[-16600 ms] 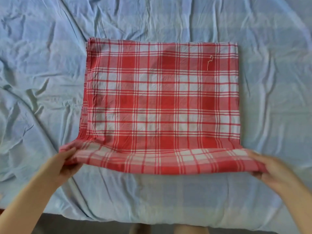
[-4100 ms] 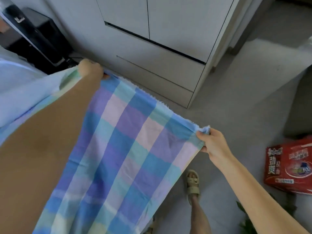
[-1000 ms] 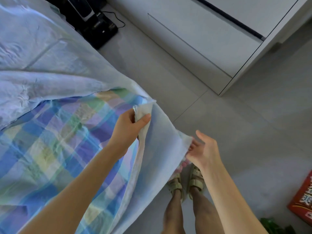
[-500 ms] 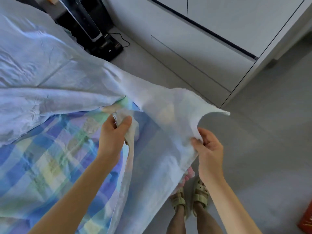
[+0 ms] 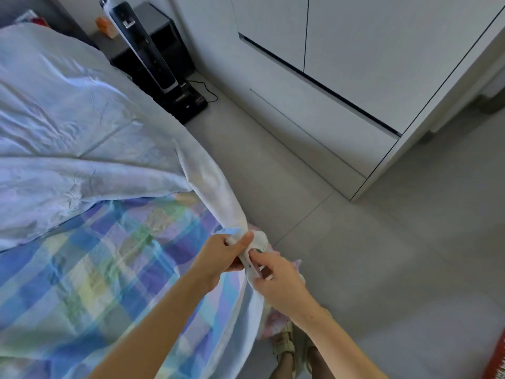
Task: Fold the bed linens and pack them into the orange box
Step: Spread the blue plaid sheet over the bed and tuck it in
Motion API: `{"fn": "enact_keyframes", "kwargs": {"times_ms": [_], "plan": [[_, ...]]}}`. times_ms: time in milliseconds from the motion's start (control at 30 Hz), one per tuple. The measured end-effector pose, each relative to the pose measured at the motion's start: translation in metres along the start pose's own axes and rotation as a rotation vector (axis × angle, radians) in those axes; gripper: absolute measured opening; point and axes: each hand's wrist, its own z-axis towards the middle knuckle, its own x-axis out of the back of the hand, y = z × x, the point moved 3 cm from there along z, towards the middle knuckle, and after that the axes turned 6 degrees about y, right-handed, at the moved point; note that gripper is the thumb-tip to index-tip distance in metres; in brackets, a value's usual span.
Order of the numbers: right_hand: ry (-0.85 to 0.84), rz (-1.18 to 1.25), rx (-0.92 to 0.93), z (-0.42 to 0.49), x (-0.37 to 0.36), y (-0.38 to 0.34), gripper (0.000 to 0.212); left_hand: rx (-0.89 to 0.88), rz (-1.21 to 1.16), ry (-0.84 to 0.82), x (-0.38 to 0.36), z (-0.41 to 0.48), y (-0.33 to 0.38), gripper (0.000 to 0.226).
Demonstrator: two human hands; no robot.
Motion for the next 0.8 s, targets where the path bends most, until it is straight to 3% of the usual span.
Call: {"fn": "enact_keyframes", "kwargs": {"times_ms": [67, 167, 233, 333, 400, 467, 533, 633, 733, 800], "plan": [[-0.034, 0.037, -0.053, -0.006, 0.002, -0.005, 0.03, 0.046, -0.035, -0.035, 0.004, -0.003, -0.001, 0.017], [0.066, 0.775, -0.449, -0.011, -0.001, -0.004, 0.026, 0.039, -0.07, 0.032, 0.014, -0.006, 0.0, 0.011], [0.105, 1.06, -0.797, -0.007, -0.009, 0.009, 0.031, -0.007, -0.041, 0.064, 0.02, -0.01, 0.004, 0.019], [0.05, 1.254, -1.057, 0.009, -0.018, 0.013, 0.058, -0.092, 0.028, 0.045, 0.028, -0.021, 0.009, 0.02], [0.134, 1.317, -1.086, 0.024, -0.019, 0.012, 0.045, -0.139, 0.077, 0.013, 0.031, -0.029, 0.013, 0.013], [0.29, 1.298, -1.022, 0.038, -0.015, 0.005, 0.016, -0.167, 0.078, -0.003, 0.036, -0.034, 0.016, 0.013], [0.486, 1.179, -0.842, 0.047, 0.0, -0.004, 0.009, -0.165, 0.041, 0.005, 0.045, -0.037, 0.018, 0.016], [0.706, 0.805, -0.466, 0.05, 0.037, -0.026, 0.006, -0.178, -0.011, 0.078, 0.069, -0.045, 0.02, 0.011], [0.689, 0.389, -0.131, 0.048, 0.061, -0.054, 0.028, -0.25, 0.0, 0.327, 0.118, -0.05, 0.035, 0.023], [0.607, 0.213, -0.005, 0.042, 0.063, -0.076, 0.036, -0.374, -0.013, 0.45, 0.148, -0.069, 0.069, 0.031]]}}
